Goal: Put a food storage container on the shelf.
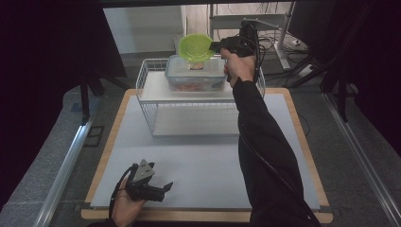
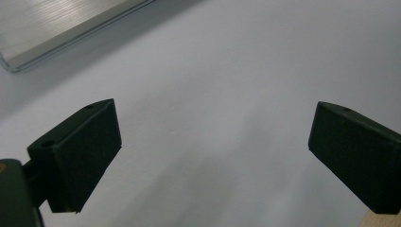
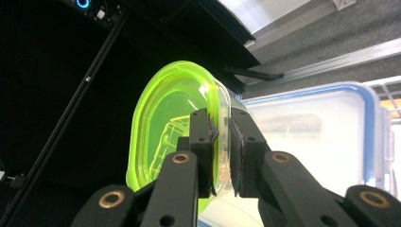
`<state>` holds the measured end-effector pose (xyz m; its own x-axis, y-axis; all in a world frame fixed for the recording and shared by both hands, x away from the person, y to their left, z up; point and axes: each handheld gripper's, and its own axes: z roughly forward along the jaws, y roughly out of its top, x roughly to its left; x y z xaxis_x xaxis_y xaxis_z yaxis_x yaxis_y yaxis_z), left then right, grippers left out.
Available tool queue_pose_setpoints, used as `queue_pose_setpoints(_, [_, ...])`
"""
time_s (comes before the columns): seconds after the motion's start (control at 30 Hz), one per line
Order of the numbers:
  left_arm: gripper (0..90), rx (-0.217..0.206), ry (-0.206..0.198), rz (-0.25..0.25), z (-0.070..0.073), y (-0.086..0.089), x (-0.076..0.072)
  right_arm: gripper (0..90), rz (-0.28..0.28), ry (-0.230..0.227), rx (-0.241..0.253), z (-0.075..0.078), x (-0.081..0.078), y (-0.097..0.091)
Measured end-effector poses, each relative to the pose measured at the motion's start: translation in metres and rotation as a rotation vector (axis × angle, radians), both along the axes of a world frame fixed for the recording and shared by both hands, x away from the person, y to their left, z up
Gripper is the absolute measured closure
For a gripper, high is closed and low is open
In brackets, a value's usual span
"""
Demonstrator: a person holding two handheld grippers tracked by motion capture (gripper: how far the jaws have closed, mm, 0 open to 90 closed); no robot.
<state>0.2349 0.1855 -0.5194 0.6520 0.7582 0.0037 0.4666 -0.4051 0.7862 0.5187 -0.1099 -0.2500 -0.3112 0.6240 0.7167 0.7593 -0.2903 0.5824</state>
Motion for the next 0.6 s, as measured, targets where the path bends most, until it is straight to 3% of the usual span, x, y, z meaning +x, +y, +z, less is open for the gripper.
queue_pose_setpoints(0.4, [3.1,0.001,0.002,-0.003,-0.0004,-0.0009,-0.0002,74.4,-0.015,0.029,0.026,-0.0004,0.0017,0.0014])
queue_pose_setpoints(0.6, [3.1,0.004,0.001,-0.006,-0.0001,-0.0014,-0.0004,69.6,-0.006,0.017,0.003,-0.0008,0.0018,0.001])
